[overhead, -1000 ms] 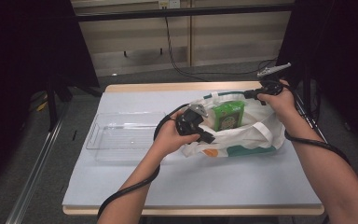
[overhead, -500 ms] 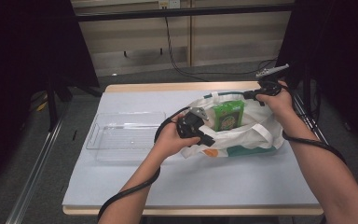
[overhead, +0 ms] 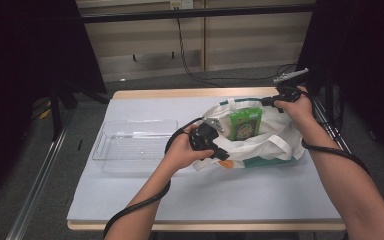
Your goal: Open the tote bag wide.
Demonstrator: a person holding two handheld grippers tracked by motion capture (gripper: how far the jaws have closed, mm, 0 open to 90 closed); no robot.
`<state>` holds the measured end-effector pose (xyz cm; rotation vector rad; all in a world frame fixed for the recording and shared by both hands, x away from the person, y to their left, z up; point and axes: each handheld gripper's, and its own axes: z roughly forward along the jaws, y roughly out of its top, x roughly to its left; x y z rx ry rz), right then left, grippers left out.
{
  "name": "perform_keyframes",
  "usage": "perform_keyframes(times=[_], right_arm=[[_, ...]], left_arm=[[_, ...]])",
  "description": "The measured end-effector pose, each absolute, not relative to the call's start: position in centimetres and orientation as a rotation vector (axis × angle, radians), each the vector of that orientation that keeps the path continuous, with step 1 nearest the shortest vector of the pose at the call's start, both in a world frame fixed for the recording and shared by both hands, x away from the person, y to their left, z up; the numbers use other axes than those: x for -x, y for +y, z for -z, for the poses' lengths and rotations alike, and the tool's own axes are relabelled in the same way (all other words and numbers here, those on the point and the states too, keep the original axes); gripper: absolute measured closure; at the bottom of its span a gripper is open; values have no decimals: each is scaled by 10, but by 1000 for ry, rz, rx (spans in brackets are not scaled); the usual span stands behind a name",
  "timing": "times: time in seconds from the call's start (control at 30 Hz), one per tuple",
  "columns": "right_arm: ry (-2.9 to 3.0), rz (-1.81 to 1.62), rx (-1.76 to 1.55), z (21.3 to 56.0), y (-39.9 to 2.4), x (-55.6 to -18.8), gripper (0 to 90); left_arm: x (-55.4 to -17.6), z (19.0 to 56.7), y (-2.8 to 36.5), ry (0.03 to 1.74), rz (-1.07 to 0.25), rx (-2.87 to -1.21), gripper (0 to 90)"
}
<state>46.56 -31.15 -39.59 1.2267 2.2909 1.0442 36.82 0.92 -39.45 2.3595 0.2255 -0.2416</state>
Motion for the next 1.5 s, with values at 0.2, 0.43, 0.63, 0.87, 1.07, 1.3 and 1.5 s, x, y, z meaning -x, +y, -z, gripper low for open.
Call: perform_keyframes(times=[0.2, 0.43, 0.63, 0.87, 1.07, 1.3, 1.5], right_arm=[[2282, -1029, -1242, 400, -312, -467, 874], [2283, -1028, -1233, 402, -313, -467, 874], [2282, -1027, -1227, 402, -313, -467, 875], [2283, -1035, -1220, 403, -314, -466, 875], [2283, -1039, -1220, 405, -314, -464, 875], [2283, -1036, -1218, 404, -314, -462, 876], [2285, -1039, -1214, 407, -314, -463, 876]], left_arm=[[-366, 397, 11, 216, 254, -2363, 869], [-366, 402, 11, 221, 264, -2371, 869], [-367, 402, 12, 225, 263, -2362, 869], [-364, 405, 12, 226, 242, -2375, 868], [-363, 410, 12, 239, 253, -2379, 868], [-363, 409, 13, 222, 246, -2387, 867], [-361, 413, 13, 248, 249, -2379, 868]])
